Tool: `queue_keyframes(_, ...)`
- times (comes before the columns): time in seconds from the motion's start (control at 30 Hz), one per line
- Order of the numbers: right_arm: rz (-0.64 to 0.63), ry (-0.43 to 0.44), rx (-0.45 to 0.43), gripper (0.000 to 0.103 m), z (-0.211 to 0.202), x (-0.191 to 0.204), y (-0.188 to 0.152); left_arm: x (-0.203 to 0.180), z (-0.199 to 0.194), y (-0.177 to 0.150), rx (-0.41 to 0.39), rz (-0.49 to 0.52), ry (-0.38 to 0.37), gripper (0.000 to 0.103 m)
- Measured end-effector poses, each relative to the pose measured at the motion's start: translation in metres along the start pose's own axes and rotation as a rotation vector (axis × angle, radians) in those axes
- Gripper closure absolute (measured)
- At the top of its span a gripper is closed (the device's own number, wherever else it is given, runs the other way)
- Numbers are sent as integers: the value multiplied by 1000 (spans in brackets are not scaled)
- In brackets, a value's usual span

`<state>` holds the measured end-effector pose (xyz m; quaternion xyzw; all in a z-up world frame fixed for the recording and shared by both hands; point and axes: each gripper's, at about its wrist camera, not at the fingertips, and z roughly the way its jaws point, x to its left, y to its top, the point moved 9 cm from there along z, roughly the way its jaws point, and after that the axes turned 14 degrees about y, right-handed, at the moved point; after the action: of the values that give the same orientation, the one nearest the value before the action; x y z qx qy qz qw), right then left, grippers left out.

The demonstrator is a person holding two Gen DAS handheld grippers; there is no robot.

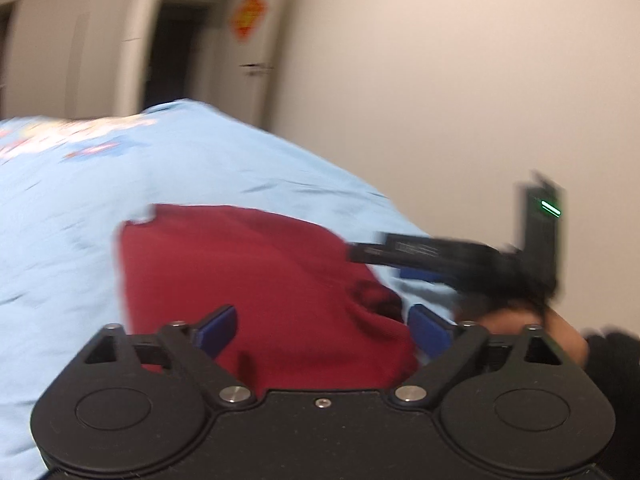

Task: Fold small clothes
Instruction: 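Open both grippers and release the red sweater bundle, then move both open grippers over to the loose side edge of the sweater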

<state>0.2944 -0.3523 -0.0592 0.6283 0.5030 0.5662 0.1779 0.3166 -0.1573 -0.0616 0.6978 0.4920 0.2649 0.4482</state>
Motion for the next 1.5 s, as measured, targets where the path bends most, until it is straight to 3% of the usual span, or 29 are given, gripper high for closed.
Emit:
queue_keyframes(0.13, -52, 12, 1, 2, 0, 19, 0, 47, 11, 2, 46, -164, 149, 1)
queue_keyframes(0.23, -99, 4, 18, 0, 5, 30, -6, 77, 18, -4, 96, -260, 241, 1)
queue_keyframes(0.37, -114, -112, 61, 0, 10, 24, -21, 96, 22, -16, 137, -281, 294, 1)
queue_keyframes(0.43, -100, -164, 70, 0, 7, 15, -30, 102, 23, -23, 155, -273, 299, 1)
queue_keyframes(0.73, -138, -183, 20, 0, -27, 12, -54, 106, 27, -39, 193, -287, 282, 1)
queue_keyframes(1.17, -148, -186, -25, 0, -31, 12, -58, 107, 30, -41, 205, -296, 280, 1)
queue_keyframes(1.3, -204, -117, -165, 0, -52, 31, -36, 107, 32, -43, 207, -299, 281, 1)
queue_keyframes(1.5, -338, -63, -44, 0, -6, 44, -8, 105, 34, -44, 206, -289, 288, 1)
